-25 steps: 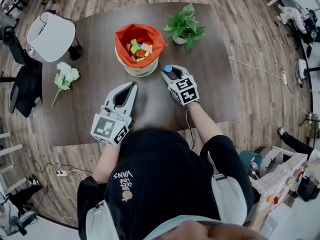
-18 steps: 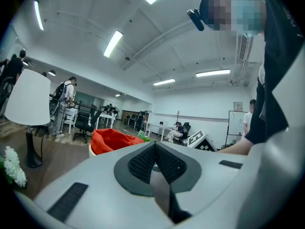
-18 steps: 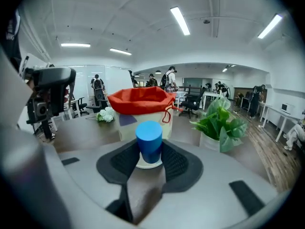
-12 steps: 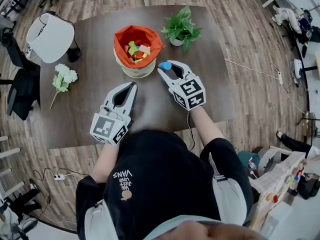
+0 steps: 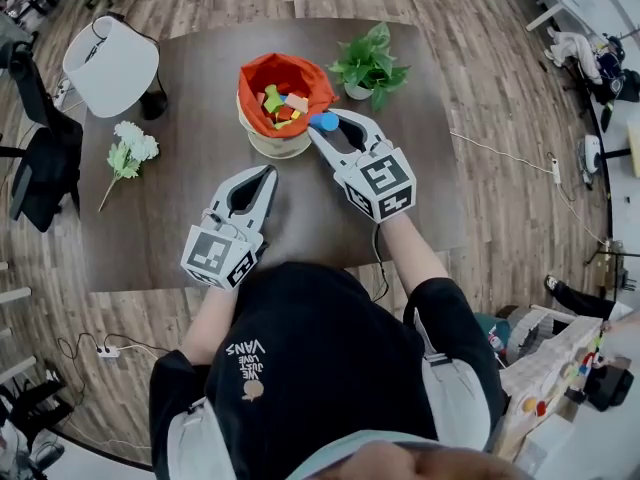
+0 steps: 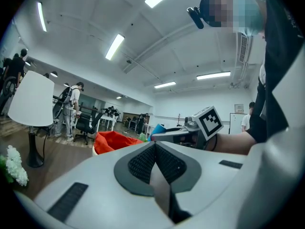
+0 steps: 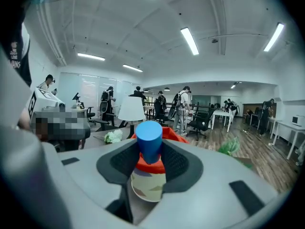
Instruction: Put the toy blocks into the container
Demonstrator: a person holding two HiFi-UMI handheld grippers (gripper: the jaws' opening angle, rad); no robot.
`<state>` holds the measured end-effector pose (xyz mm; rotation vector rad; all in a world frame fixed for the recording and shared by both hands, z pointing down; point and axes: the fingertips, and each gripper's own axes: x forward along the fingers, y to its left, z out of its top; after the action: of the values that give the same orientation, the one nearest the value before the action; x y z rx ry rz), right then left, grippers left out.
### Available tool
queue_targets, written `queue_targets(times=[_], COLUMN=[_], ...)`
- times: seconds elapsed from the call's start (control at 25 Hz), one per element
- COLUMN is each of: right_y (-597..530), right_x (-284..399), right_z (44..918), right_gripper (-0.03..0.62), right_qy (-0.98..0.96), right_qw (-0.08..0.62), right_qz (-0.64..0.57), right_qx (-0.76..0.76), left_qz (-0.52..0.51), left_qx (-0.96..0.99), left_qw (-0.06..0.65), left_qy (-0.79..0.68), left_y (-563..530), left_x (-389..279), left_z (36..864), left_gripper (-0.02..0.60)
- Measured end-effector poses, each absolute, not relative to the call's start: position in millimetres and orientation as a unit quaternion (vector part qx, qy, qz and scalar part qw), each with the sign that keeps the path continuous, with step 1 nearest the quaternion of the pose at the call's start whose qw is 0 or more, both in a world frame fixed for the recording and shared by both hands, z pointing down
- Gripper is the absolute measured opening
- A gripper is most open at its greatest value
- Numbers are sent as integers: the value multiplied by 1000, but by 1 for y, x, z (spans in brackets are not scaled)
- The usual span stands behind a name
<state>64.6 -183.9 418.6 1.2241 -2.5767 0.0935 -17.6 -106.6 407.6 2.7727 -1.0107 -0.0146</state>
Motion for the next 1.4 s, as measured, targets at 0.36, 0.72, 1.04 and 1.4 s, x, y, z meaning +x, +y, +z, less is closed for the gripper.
queue_targets(times=[0.36,0.72,1.04,1.4], right_y=[-218,-242,-247,-245], right_x=[34,18,17,17], right_z=[438,476,487,485], right_gripper=[150,150,150,150], right_qy=[-898,-888,-882,-881], right_qw=[179,233,254,249], right_qz=[41,73,93,93], right_qx=[401,389,386,392], left_qz=[-6,-10,-11,-12], left_qx=[930,924,924,923], left_qw=[95,96,99,98], left_qy=[-355,-370,-369,-371], left_y=[-106,-106,-105,-102], left_x=[-27,-37,-36,-38], left_z=[407,407,407,406], left_gripper=[11,11,11,11])
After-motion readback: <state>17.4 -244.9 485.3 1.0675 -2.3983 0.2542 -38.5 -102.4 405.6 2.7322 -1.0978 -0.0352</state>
